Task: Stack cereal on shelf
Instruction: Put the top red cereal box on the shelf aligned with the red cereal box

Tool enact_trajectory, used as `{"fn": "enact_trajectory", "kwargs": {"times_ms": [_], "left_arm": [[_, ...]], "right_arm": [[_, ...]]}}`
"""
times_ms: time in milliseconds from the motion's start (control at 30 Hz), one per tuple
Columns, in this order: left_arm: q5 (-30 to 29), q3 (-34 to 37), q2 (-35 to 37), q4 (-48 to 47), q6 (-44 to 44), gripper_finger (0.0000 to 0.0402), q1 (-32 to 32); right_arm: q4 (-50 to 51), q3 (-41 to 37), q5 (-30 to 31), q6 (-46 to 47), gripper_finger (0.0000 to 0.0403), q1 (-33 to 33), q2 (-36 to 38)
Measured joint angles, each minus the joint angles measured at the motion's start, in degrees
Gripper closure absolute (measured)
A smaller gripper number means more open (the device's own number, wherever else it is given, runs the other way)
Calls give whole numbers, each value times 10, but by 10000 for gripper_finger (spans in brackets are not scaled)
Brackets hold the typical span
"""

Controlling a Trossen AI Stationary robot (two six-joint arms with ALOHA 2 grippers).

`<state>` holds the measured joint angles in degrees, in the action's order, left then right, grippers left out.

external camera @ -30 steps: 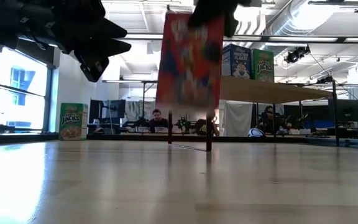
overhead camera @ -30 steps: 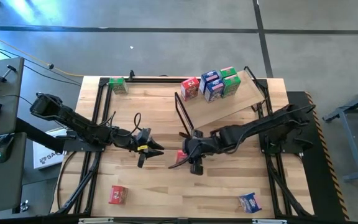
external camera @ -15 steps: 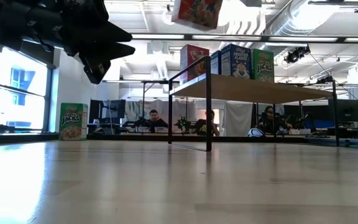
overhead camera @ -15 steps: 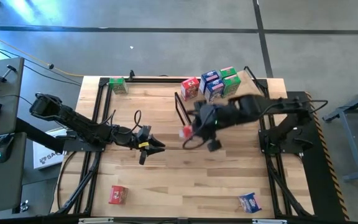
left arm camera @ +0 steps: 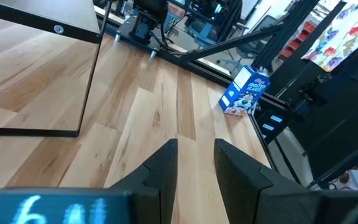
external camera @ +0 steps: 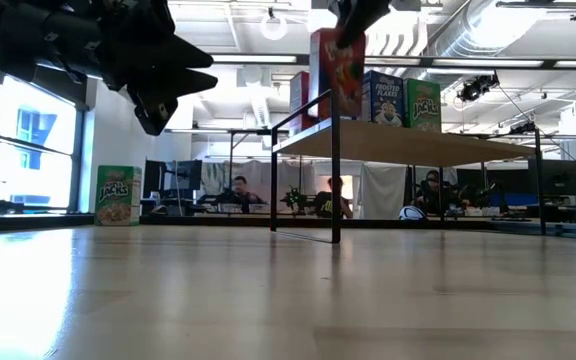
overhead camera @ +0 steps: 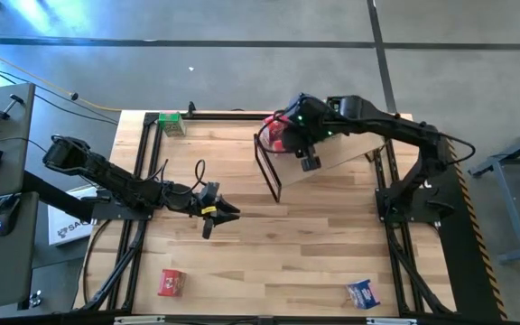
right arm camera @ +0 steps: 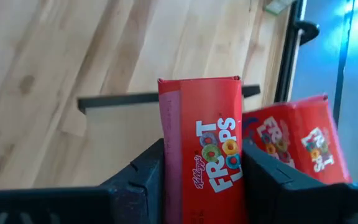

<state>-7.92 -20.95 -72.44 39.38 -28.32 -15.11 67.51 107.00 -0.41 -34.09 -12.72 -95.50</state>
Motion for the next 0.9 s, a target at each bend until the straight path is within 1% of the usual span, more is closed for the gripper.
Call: {"fn": "enact_trajectory", "kwargs": {"times_ms": [133,267,467,633,733,900], "left_arm": [[-1,0,0,0,0,307,0],[-1,0,0,0,0,307,0],[0,0,0,1,-21,307,0],[1,0,0,-1,-27,307,0],[2,0,0,-3,-22,307,0],[2,0,0,-5,-19,307,0]], "right_arm": [[-22,-26,-3,-16,263,-13,0],[-37,-48,14,-20,254,-15,-1],[-59,-53,19,-17,212,-15,-1],[-61,-53,44,-19,185,-15,-1],[-63,-53,57,-19,181,-14,-1],[-63,-40,96,-20,181,-10,1]]}}
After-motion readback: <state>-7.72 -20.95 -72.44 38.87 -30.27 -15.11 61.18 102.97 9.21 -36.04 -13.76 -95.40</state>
